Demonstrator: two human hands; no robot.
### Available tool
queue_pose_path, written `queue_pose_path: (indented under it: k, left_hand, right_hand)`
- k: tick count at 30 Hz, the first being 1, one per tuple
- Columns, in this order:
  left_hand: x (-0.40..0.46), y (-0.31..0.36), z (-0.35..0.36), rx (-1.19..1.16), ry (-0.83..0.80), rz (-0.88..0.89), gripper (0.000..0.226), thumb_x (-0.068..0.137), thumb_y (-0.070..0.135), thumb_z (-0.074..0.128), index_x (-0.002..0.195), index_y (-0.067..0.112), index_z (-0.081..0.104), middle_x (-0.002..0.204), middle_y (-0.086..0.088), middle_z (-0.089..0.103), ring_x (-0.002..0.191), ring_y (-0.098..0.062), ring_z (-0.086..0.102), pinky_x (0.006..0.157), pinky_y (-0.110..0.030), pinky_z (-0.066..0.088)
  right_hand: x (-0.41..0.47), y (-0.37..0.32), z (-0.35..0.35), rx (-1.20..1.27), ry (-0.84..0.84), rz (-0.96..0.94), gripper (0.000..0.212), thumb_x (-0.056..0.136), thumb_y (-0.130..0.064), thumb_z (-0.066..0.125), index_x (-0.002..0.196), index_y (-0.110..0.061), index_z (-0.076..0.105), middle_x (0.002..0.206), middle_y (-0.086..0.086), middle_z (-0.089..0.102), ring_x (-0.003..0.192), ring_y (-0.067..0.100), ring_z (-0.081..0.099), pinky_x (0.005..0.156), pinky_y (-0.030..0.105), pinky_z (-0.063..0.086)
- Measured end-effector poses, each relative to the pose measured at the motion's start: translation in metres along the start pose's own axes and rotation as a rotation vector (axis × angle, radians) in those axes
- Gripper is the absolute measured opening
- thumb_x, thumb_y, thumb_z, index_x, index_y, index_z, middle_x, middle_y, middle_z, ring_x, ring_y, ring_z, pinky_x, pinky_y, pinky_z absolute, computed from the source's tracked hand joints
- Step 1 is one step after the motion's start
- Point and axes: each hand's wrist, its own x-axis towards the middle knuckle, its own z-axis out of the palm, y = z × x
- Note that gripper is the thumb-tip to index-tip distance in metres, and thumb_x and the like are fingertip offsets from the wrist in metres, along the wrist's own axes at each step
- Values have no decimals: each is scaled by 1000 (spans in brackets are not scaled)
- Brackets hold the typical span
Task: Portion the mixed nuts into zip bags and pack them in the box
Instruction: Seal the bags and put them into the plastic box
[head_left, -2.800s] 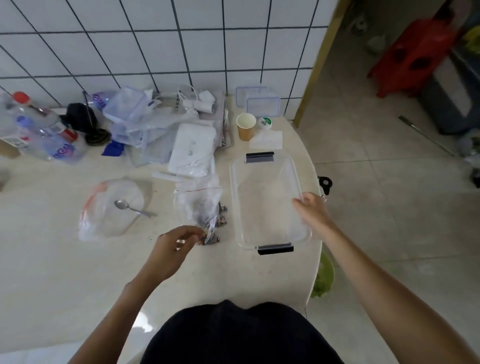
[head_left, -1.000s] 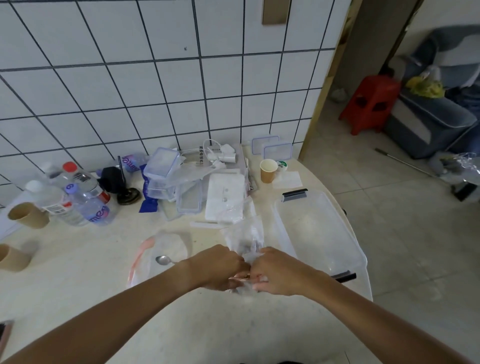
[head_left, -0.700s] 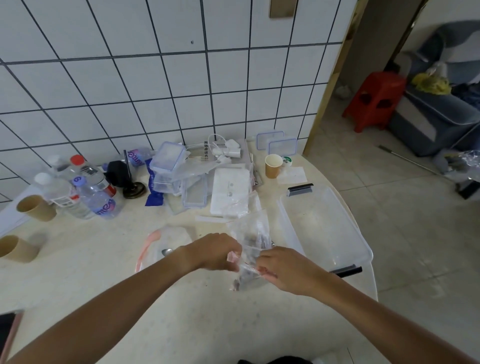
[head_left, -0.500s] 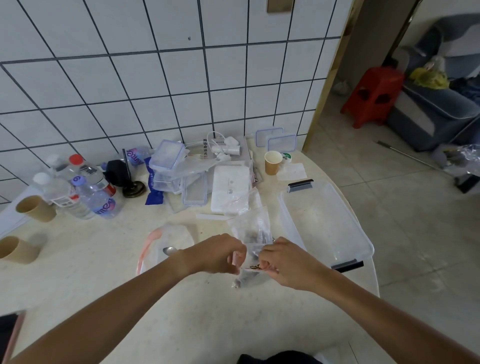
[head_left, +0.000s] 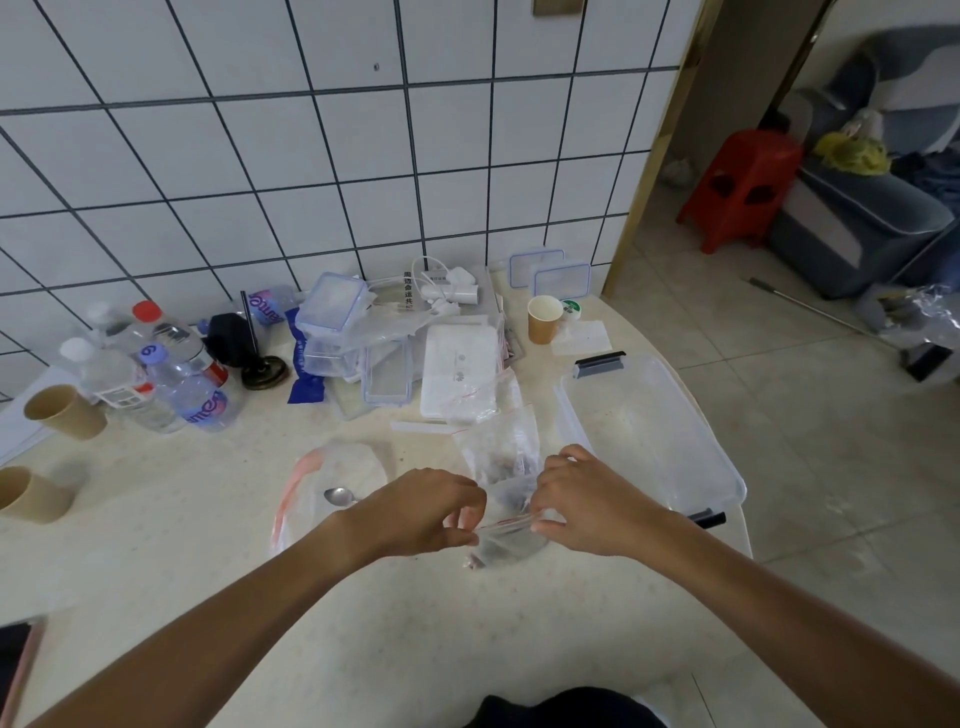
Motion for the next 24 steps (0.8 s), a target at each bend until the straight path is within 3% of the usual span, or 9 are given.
queue_pose_path:
  k: [3, 6, 11, 14, 17, 21, 24]
  left_hand:
    - [-1, 3, 0, 48, 39, 39, 21, 95, 49, 65, 86, 36, 51, 85, 18, 53, 79, -6, 56, 68, -26, 46]
    - [-1, 6, -3, 61, 74, 74, 19, 94, 46, 68, 87, 31, 59, 90, 15, 56, 82, -6, 54, 68, -28, 47]
    - [-5, 9, -5, 89, 98, 124, 18, 93, 36, 72, 85, 28, 59, 84, 12, 55, 77, -8, 52, 62, -30, 47]
    - [-5, 9, -3, 136, 82, 111, 14, 97, 40, 66, 106, 30, 62, 95, 11, 58, 83, -12, 59, 66, -32, 47]
    - [-2, 3, 1, 193, 47, 43, 31, 102, 48, 57, 127, 31, 62, 109, 9, 60, 95, -13, 62, 75, -30, 49]
    - [-7, -7, 6, 199, 51, 7, 31, 102, 54, 52, 117, 33, 69, 104, 9, 59, 89, -14, 64, 71, -26, 42]
    - [-10, -10, 9, 184, 49, 2, 28, 103, 53, 49, 111, 34, 67, 102, 10, 62, 83, -13, 64, 71, -27, 46]
  right_hand:
    - [-1, -2, -4, -40, 25, -26, 37, 102, -44, 47, 97, -24, 78, 94, -4, 68, 96, 15, 53, 93, 32, 38]
    - [-2, -3, -5, -53, 52, -39, 37, 101, -46, 51, 90, -24, 80, 86, -4, 65, 91, 15, 49, 86, 31, 36]
    - [-3, 1, -5, -49, 67, -14, 41, 99, -52, 53, 86, -23, 80, 79, -7, 66, 88, 11, 48, 96, 32, 34]
    - [-2, 3, -3, -37, 87, -23, 42, 97, -56, 55, 83, -24, 79, 76, -9, 64, 86, 10, 46, 95, 32, 35]
    - [-2, 3, 0, 20, 72, -17, 40, 96, -57, 57, 88, -24, 80, 84, -7, 69, 90, 9, 47, 95, 29, 33]
    - [-1, 1, 3, 63, 75, -17, 37, 96, -54, 57, 91, -24, 78, 92, -6, 65, 98, 11, 48, 96, 27, 34]
    - [-1, 1, 6, 196, 93, 21, 34, 93, -55, 62, 95, -25, 76, 115, -7, 61, 113, 11, 43, 94, 12, 25]
